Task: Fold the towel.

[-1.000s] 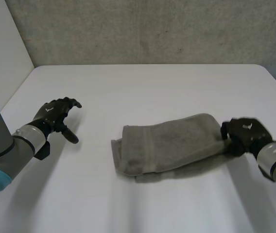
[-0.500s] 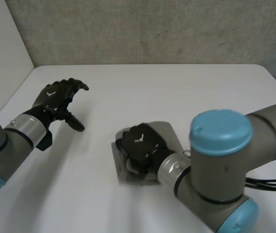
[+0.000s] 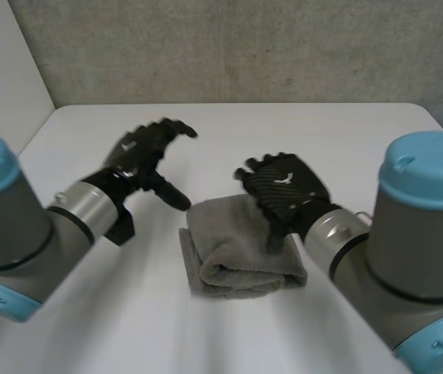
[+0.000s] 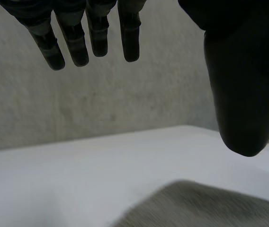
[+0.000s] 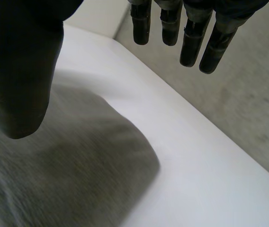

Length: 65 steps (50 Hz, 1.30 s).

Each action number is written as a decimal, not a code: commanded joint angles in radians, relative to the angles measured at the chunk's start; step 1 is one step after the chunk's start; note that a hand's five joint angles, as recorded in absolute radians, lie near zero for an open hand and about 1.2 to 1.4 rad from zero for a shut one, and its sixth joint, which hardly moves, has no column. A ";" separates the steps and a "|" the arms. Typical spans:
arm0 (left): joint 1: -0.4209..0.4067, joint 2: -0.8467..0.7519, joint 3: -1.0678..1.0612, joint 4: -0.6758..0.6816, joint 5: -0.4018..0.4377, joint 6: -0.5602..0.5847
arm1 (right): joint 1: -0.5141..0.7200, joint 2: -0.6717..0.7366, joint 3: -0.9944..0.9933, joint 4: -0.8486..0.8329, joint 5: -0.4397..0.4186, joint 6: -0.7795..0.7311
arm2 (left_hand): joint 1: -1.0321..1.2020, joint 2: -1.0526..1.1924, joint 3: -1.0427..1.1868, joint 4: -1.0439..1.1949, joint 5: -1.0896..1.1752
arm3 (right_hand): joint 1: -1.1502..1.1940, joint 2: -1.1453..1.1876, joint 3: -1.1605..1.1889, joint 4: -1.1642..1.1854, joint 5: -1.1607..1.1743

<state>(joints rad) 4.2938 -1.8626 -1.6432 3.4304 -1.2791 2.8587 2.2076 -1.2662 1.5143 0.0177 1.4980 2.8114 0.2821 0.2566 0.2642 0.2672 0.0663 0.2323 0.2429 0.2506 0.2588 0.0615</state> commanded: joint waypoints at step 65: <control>-0.031 0.089 0.439 -0.600 -0.198 0.070 | -0.160 -0.088 -0.332 0.240 0.208 0.263 | -0.092 -0.067 -0.074 -0.077 -0.051 | -0.058 -0.068 -0.076 -0.084 -0.062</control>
<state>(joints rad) 4.2670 -1.7771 -1.1961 2.8380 -1.4775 2.9283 2.0466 -1.3573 1.1663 0.2611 1.7180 3.0303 0.2721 0.2554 0.2641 0.2629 0.0634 0.2321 0.2429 0.2502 0.2587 0.0615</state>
